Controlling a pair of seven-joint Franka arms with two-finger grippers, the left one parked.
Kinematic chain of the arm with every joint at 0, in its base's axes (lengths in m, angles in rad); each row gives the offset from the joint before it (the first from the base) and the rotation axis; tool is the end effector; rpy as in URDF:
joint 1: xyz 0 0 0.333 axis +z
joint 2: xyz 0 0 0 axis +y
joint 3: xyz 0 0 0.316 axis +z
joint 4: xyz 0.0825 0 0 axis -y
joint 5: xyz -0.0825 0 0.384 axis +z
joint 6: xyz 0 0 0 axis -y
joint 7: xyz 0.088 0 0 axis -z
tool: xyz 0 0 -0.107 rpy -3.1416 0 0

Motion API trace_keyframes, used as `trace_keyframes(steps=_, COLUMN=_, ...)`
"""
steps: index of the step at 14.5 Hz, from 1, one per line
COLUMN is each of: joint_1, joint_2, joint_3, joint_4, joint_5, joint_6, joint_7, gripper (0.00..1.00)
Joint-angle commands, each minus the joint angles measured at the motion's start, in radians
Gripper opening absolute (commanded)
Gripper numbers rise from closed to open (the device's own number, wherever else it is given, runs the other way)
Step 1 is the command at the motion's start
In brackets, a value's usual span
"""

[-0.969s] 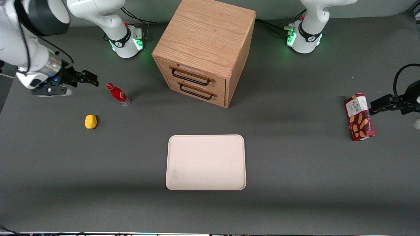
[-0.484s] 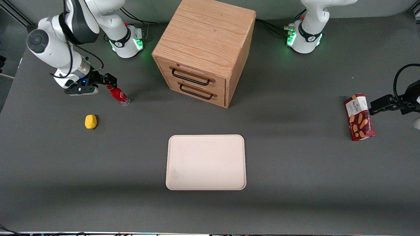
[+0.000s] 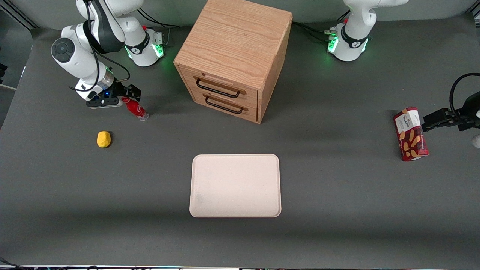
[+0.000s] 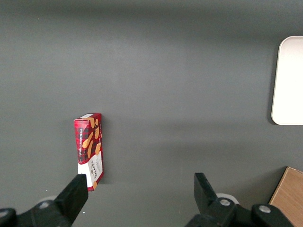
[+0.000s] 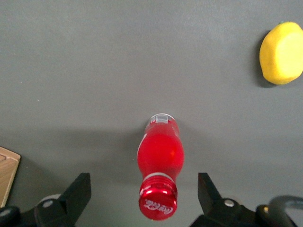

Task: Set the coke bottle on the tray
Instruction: 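Lower the right gripper around the bottle neck and close it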

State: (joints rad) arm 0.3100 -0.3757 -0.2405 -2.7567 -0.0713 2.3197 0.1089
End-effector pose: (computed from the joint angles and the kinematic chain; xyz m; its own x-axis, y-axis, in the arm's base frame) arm 0.3651 0.0312 0.3201 0.9969 0.0313 -0.0716 0.0291 -0.9991 -0.0312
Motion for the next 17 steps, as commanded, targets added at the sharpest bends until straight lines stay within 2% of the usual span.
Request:
trace_keyframes(steps=1, joint_1=0.011, joint_2=-0.006, joint_3=-0.003, joint_4=-0.018, joint_5=-0.022, joint_6=0.023, joint_7=0.025, gripper=1.0)
trace_keyframes(steps=8, joint_1=0.009, joint_2=0.009, joint_3=-0.01, joint_4=-0.026, joint_5=-0.048, joint_6=0.05, joint_7=0.025, gripper=0.99)
trace_keyframes(steps=10, joint_1=0.009, joint_2=0.015, joint_3=-0.01, joint_4=-0.026, joint_5=-0.048, joint_6=0.056, joint_7=0.025, gripper=0.78)
trace_keyframes(steps=13, joint_1=0.011, joint_2=0.018, joint_3=-0.01, joint_4=-0.026, joint_5=-0.048, joint_6=0.056, joint_7=0.025, gripper=0.33)
trace_keyframes(steps=15, joint_1=0.011, joint_2=0.018, joint_3=-0.01, joint_4=-0.024, joint_5=-0.048, joint_6=0.056, joint_7=0.025, gripper=0.07)
trace_keyframes(steps=16, joint_1=0.011, joint_2=0.018, joint_3=-0.01, joint_4=-0.024, joint_5=-0.048, joint_6=0.056, joint_7=0.023, gripper=0.0)
trace_keyframes(steps=17, joint_1=0.011, joint_2=0.018, joint_3=-0.01, joint_4=-0.024, joint_5=-0.048, joint_6=0.056, joint_7=0.025, gripper=0.0)
